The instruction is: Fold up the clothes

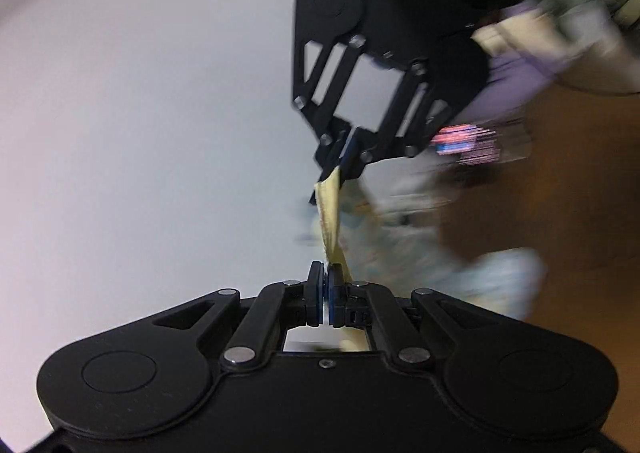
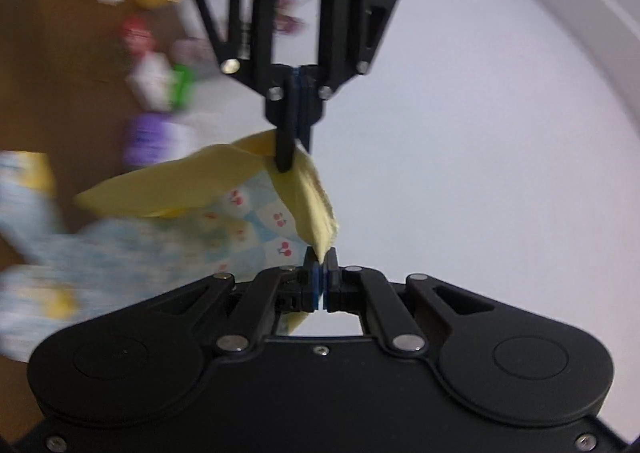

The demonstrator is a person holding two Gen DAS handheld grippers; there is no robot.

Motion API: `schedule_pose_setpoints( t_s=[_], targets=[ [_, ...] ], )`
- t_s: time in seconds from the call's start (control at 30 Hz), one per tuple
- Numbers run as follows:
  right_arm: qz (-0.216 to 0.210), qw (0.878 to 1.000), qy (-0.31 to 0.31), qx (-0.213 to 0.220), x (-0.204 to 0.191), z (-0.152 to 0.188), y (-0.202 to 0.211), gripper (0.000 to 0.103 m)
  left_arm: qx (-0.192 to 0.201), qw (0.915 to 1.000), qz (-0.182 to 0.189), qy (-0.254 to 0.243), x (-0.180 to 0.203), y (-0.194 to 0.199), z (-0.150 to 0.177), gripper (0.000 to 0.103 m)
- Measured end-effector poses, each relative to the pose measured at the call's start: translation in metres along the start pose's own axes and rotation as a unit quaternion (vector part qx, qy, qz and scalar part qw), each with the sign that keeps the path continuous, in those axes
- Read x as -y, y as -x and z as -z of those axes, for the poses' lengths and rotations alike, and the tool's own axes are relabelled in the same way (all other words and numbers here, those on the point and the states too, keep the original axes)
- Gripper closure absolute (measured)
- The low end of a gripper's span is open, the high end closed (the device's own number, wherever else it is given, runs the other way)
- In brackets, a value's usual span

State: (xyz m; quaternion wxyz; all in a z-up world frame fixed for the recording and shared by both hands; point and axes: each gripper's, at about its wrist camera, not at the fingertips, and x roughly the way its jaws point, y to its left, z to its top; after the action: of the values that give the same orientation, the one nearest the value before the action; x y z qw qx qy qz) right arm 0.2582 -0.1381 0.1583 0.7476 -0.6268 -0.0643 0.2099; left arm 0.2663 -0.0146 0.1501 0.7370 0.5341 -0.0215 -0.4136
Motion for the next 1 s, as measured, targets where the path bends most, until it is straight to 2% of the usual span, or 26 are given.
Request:
schedule_pose_setpoints(
  t_s=[0.03,0.07,0.17,0.23,0.27,0.3,0.33,0.4,0.47,0.53,0.6,0.63,0.7,0.73,0.8,0.87,0.9,0.93,0.97,1.0],
  targets=[
    [-0.041,0.999,-0.010,-0.002,-0.033,0.003,0.012,0.101,0.002,0.9998,0.019,0.010,0.019,-0.003,0.005,0.101],
    [-0.097,0.995,-0.026,-0.003,-0.076,0.007,0.026,0.101,0.006,0.9977,0.061,0.031,0.062,-0.008,0.015,0.101],
    [-0.198,0.979,-0.048,-0.008,-0.159,0.011,0.050,0.101,0.010,0.9869,0.147,0.065,0.159,-0.018,0.031,0.101],
    [-0.248,0.967,-0.063,-0.016,-0.194,0.011,0.062,0.101,0.008,0.9790,0.183,0.089,0.199,-0.021,0.033,0.101],
    [-0.281,0.958,-0.062,-0.019,-0.207,0.010,0.070,0.097,-0.002,0.9751,0.200,0.095,0.217,-0.021,0.031,0.101],
    [-0.313,0.948,-0.059,-0.022,-0.217,0.009,0.079,0.081,-0.013,0.9744,0.204,0.093,0.228,-0.020,0.029,0.100],
    [-0.345,0.937,-0.056,-0.024,-0.228,0.008,0.088,0.073,-0.020,0.9744,0.205,0.089,0.234,-0.017,0.026,0.100],
    [-0.383,0.922,-0.051,-0.007,-0.235,0.012,0.107,0.035,-0.009,0.9758,0.202,0.084,0.240,-0.003,0.023,0.099],
    [-0.388,0.919,-0.070,0.001,-0.226,0.013,0.113,0.029,0.003,0.9716,0.199,0.129,0.219,0.010,0.032,0.094],
    [-0.371,0.922,-0.114,-0.004,-0.206,0.023,0.107,0.029,0.010,0.9705,0.164,0.177,0.190,0.012,0.048,0.073],
    [-0.320,0.933,-0.162,-0.028,-0.179,0.037,0.096,0.029,0.001,0.9690,0.122,0.215,0.164,-0.001,0.063,0.025],
    [-0.303,0.936,-0.176,-0.037,-0.172,0.040,0.090,0.029,-0.012,0.9665,0.101,0.236,0.152,-0.010,0.065,0.020],
    [-0.272,0.935,-0.218,-0.059,-0.165,0.051,0.060,0.029,-0.035,0.9585,0.083,0.271,0.138,-0.030,0.065,0.020],
    [-0.273,0.926,-0.250,-0.070,-0.162,0.058,0.041,0.030,-0.045,0.9543,0.085,0.283,0.136,-0.039,0.063,0.020],
    [-0.285,0.907,-0.297,-0.084,-0.160,0.068,0.017,0.030,-0.094,0.9430,0.090,0.306,0.139,-0.067,0.061,0.020],
    [-0.306,0.896,-0.309,-0.086,-0.167,0.068,0.016,0.030,-0.121,0.9398,0.114,0.298,0.155,-0.074,0.057,0.020],
    [-0.322,0.893,-0.304,-0.078,-0.170,0.067,0.021,0.029,-0.117,0.9406,0.129,0.292,0.159,-0.068,0.060,0.020],
    [-0.337,0.898,-0.277,-0.055,-0.179,0.066,0.035,0.029,-0.103,0.9452,0.153,0.270,0.166,-0.059,0.061,0.020],
    [-0.351,0.903,-0.245,-0.027,-0.188,0.066,0.050,0.029,-0.073,0.9544,0.183,0.225,0.177,-0.046,0.061,0.020],
    [-0.353,0.911,-0.213,-0.023,-0.193,0.072,0.059,0.029,-0.048,0.9622,0.196,0.183,0.184,-0.036,0.060,0.020]
  ],
)
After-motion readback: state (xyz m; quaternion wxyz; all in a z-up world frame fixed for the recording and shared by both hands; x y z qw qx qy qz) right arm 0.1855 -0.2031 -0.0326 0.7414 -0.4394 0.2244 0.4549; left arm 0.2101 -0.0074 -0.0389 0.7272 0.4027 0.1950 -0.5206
